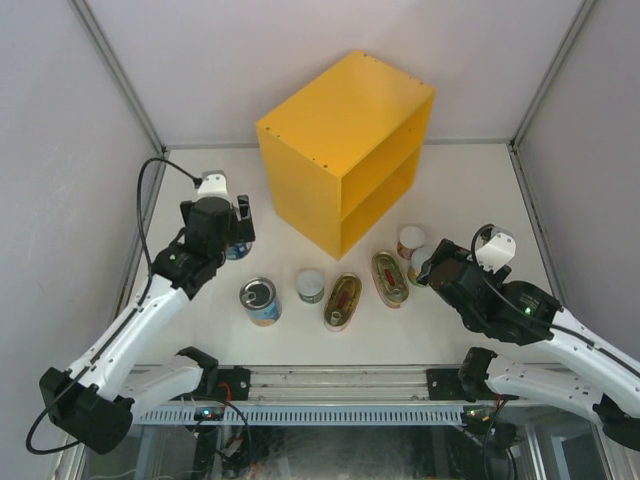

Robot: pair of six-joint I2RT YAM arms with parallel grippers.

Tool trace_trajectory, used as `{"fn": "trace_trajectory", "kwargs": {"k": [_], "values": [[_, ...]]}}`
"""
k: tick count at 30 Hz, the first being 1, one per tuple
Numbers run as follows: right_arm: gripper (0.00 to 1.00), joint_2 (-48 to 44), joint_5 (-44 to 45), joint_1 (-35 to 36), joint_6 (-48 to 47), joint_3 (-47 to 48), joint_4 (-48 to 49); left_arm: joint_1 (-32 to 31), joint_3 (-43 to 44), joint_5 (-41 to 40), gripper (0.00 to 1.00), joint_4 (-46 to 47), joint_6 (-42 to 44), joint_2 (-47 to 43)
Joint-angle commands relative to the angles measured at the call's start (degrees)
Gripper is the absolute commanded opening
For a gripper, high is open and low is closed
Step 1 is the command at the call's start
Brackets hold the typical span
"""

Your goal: Place and organize the canned foods onto the counter

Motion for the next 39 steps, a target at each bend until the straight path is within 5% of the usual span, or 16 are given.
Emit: {"fn": "trace_trajectory", "kwargs": {"k": [1, 17, 39], "values": [[0.96, -0.8, 0.9, 0.6, -1.3, 0.0, 2.2, 0.4, 12.6, -1.8, 0.00, 1.9, 1.7, -2.6], [0.94, -0.9, -0.1, 0.5, -4.8, 1.5, 5.8, 0.4, 38.4, 3.4, 0.00, -10.3, 2.6, 5.0], [0.94, -0.3, -0.5, 0.3, -13.1, 4.6, 12.7, -1.3, 63.4, 8.1, 0.00, -8.1, 6.1, 17.8]]}}
